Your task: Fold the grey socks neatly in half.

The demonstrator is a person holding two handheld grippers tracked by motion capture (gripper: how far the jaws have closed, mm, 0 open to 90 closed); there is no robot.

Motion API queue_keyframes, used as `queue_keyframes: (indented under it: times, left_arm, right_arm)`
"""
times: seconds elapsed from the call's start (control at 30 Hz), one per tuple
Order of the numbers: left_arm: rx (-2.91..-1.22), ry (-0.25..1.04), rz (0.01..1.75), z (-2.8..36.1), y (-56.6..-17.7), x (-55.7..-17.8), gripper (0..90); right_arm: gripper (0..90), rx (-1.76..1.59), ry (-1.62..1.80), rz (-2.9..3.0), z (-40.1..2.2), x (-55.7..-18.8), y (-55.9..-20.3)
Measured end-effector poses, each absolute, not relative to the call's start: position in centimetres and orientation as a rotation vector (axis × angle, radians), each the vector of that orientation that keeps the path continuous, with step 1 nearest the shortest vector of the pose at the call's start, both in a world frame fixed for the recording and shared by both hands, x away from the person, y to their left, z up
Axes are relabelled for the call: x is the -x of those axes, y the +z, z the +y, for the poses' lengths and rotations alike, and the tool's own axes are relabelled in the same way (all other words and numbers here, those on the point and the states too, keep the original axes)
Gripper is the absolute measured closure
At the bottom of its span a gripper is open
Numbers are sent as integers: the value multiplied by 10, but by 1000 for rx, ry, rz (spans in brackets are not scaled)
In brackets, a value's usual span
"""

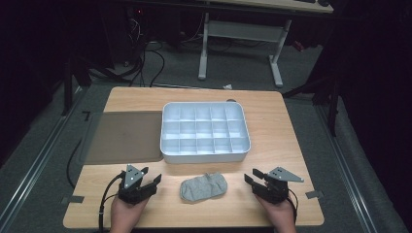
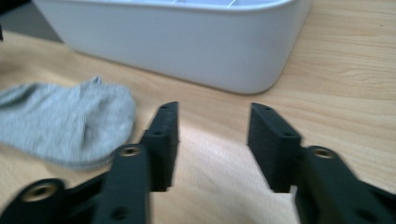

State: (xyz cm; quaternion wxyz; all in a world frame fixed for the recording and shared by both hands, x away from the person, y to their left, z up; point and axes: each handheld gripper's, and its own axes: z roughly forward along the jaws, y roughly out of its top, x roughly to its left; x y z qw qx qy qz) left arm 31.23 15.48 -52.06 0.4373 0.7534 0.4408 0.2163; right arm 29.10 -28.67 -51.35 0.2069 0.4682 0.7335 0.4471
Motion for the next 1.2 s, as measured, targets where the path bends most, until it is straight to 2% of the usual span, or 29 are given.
queue_keyframes:
  times: [0.1, 0.23, 0.3, 0.47, 0.97, 1.2]
  left_arm:
    - [-1861, 549, 1089, 153, -518, -312, 411]
    - [-1849, 491, 1100, 150, -519, -315, 410]
    - [-1858, 487, 1099, 150, -521, -317, 406]
    - [-1885, 499, 1082, 150, -523, -316, 409]
    - [-1873, 536, 1075, 150, -522, -309, 446]
    - [-1864, 510, 1096, 145, -521, -307, 451]
  right_arm:
    - [569, -1259, 1229, 2014, -287, -285, -514]
    - [526, -1245, 1228, 1983, -289, -282, -517]
    - [473, -1257, 1228, 1960, -290, -281, -518]
    - [451, -1267, 1240, 1942, -290, -283, -516]
    - [523, -1235, 1229, 1942, -280, -286, -513]
    - [513, -1238, 1240, 1984, -269, -287, -512]
